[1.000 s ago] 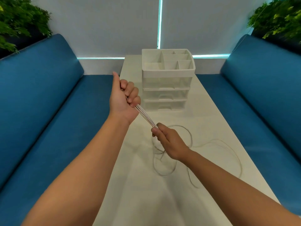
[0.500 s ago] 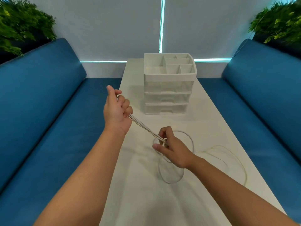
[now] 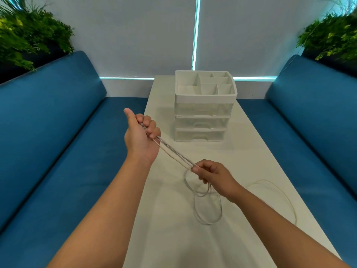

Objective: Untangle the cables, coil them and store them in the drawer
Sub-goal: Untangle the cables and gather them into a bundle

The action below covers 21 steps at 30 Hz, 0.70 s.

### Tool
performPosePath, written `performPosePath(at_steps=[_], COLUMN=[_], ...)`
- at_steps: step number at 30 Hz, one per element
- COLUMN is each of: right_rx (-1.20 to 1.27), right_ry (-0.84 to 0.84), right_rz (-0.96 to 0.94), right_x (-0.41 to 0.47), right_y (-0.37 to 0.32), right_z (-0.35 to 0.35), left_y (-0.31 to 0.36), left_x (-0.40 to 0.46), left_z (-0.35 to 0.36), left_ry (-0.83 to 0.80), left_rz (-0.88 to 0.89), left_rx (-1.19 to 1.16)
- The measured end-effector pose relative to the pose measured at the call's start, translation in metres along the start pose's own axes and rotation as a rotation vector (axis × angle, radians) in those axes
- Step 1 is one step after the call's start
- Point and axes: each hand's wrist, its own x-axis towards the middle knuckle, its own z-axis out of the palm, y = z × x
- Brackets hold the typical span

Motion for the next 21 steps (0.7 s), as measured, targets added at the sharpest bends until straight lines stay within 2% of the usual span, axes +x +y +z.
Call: performPosePath(at_steps=[4, 5, 8, 11, 12, 16, 18, 21], right_rx=[-0.27, -0.283, -0.291, -0.588, -0.574, -0.121, 0.004, 0.137], right_ry=[0.201, 0.208, 0.103, 0.033, 0.005, -0.104, -0.142, -0.133], right_rz=[-0.05, -0.068, -0.028, -0.036, -0.042, 0.007, -0.025, 0.021], right_x=[-0.001, -0.004, -0.005, 0.0, 0.002, 0.013, 0.019, 0.018], right_y=[0.01, 0.013, 0.019, 0.017, 0.01, -0.038, -0.054, -0.062], right_z=[0.003, 0.004, 0.004, 0.001, 0.002, 0.019, 0.028, 0.034], left_y=[-0.005, -0.006, -0.004, -0.007, -0.01, -0.021, -0.024, -0.024], left_x=[-0.007, -0.007, -0.005, -0.004, -0.004, -0.011, -0.014, -0.009], left_z=[0.002, 0.001, -0.001, -0.001, 0.0, 0.01, 0.015, 0.013], left_ry=[-0.06, -0.064, -0.051, -0.119, -0.153, -0.231, -0.23, -0.191], left_rz=[-0.005, -0.01, -0.023, -0.087, -0.123, -0.245, -0.289, -0.34], left_rx=[0.174, 0.188, 0.198, 0.163, 0.148, 0.116, 0.119, 0.111])
